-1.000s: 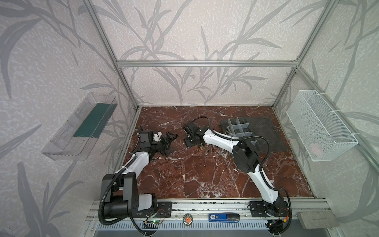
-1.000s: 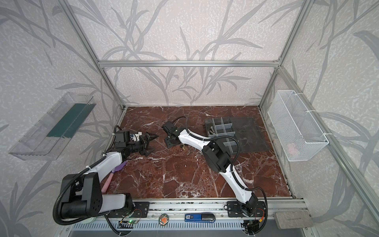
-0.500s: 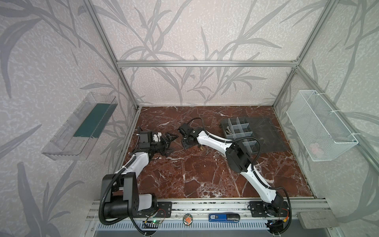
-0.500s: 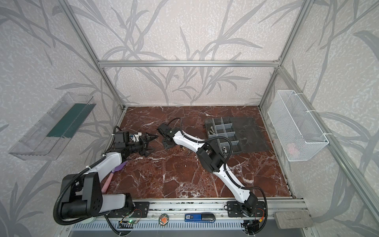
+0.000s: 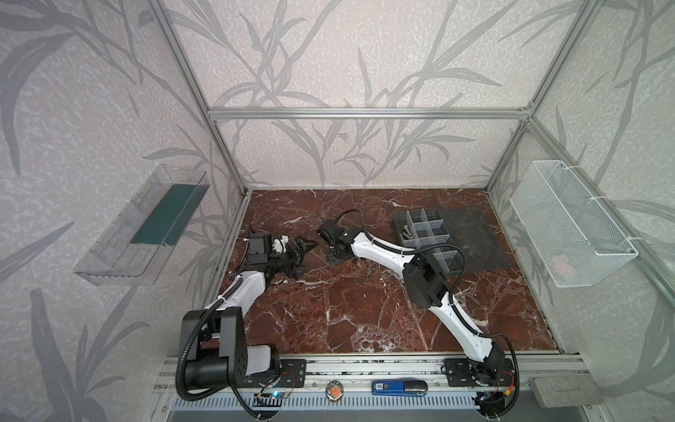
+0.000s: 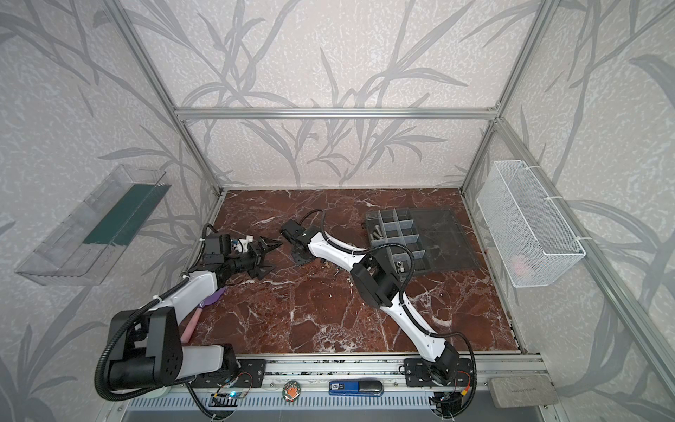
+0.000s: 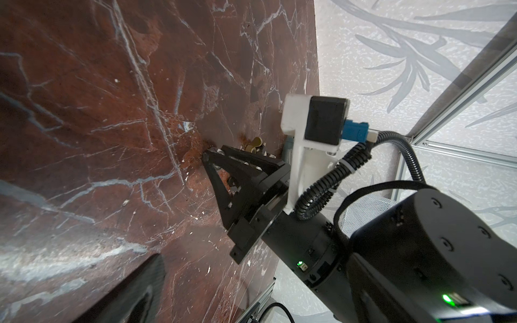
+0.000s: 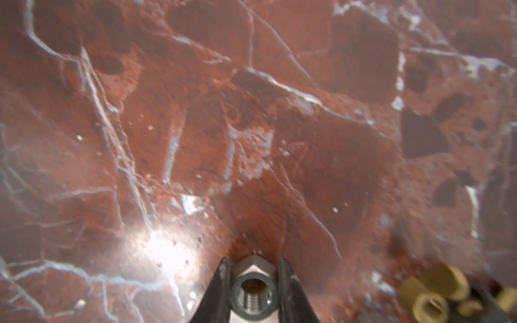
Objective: Sort the screws and nuts into containers
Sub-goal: Pick up the nut from the center of the table, then place the nut into the container.
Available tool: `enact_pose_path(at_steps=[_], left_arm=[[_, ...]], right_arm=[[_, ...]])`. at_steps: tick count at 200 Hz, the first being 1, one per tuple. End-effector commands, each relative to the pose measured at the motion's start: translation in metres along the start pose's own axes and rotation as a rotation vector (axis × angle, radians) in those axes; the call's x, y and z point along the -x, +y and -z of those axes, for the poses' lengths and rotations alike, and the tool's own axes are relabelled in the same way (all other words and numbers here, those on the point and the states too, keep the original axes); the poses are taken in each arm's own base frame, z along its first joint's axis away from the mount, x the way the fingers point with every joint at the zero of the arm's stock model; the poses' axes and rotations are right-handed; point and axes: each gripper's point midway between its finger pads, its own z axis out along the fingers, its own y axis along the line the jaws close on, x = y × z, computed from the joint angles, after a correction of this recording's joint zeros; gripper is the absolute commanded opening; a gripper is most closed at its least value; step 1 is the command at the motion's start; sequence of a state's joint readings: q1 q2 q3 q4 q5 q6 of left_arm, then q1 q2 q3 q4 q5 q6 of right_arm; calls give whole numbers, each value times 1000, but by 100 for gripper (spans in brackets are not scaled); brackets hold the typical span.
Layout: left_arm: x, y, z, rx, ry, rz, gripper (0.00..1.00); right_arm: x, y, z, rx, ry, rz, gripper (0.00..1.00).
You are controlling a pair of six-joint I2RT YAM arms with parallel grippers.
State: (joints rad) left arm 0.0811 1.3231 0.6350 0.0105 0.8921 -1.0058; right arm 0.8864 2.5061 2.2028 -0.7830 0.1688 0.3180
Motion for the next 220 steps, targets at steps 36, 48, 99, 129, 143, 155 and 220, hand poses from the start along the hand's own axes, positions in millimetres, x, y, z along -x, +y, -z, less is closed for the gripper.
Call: enact_pose_path(at_steps=[36,48,99,129,143,155,220], left_arm=[[-16,-40,-7,-14,23,-152,100],[-20,-47,-12,-13,33,-176,100],[-46,-74,-41,-8,99,-270,99],[-61,-83,-59,-9,138,-299,99],[-66,-85,-67,-10,156,-300,100],[-69,-88,-72,-11,164,-303,100],[-79,-95,-88,-7,201,-320,99]], right_arm=[[17,-45,91,-55,-86,-24,16],[14,-59,102,-58,-99,-51,16],[-37,-147,144,-153,-96,-180,16],[-80,-202,161,-209,-85,-285,16],[-101,-223,165,-233,-79,-330,16],[-119,-238,166,-254,-72,-364,16],[-179,-283,147,-289,4,-492,16]])
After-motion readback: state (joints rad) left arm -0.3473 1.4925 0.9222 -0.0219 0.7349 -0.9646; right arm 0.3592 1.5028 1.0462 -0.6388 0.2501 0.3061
